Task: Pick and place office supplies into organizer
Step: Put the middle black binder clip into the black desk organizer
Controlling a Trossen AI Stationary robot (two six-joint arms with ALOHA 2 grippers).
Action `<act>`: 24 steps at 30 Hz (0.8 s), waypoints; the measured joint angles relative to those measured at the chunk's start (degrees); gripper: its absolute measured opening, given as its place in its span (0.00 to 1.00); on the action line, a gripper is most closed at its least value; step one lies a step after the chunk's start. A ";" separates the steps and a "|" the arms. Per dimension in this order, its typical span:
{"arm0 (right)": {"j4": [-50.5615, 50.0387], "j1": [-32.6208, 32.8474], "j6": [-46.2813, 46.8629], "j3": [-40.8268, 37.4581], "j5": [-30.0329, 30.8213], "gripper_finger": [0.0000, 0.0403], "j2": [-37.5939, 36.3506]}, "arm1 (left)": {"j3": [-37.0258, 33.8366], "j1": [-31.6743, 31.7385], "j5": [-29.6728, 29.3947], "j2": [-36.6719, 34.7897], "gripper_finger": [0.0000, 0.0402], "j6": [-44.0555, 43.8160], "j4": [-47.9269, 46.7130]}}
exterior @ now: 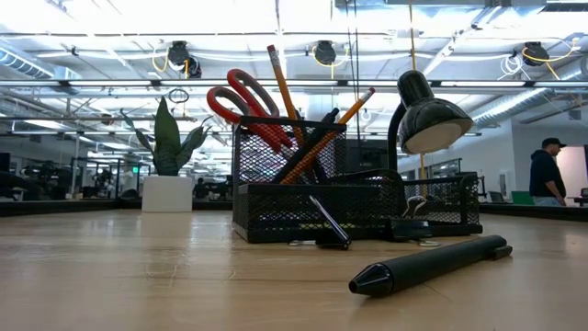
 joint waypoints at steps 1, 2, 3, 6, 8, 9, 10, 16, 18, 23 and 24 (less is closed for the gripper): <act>-1.61 -0.17 0.19 1.09 1.48 0.32 0.90 | 0.00 0.00 0.00 0.00 0.35 0.10 -0.04; -3.23 -0.36 0.29 2.20 2.93 0.32 1.65 | 0.00 0.00 0.00 0.00 0.35 0.12 -0.07; -4.44 -0.54 0.29 2.96 3.49 0.32 2.18 | 0.00 0.00 0.02 0.00 0.35 0.12 -0.25; -5.84 -1.55 1.30 4.24 3.54 0.32 3.58 | 0.00 -0.01 0.06 0.00 0.35 -0.09 -1.37; -7.18 -2.11 1.89 4.36 3.87 0.32 3.91 | 0.00 0.00 0.33 0.02 0.35 -0.09 -1.53; -7.84 -2.32 1.87 4.36 4.78 0.32 3.91 | 0.00 0.00 0.56 0.00 0.35 -0.05 -1.53; -8.68 -2.53 1.87 4.48 5.05 0.32 3.91 | 0.00 0.00 0.87 0.01 0.35 -0.05 -1.55; -16.13 -3.32 4.50 4.53 5.02 0.32 3.89 | 0.00 0.00 1.57 0.02 0.35 -0.41 -1.61; -18.45 -3.40 6.48 4.53 4.66 0.32 3.89 | 0.00 0.00 1.57 0.02 0.35 -0.42 -1.61; -21.73 -3.43 7.55 4.49 4.67 0.32 3.89 | 0.00 0.00 1.60 0.02 0.35 -0.49 -1.57; -21.97 -3.46 7.82 4.47 4.67 0.32 3.89 | 0.00 0.00 1.59 0.02 0.35 -0.49 -1.54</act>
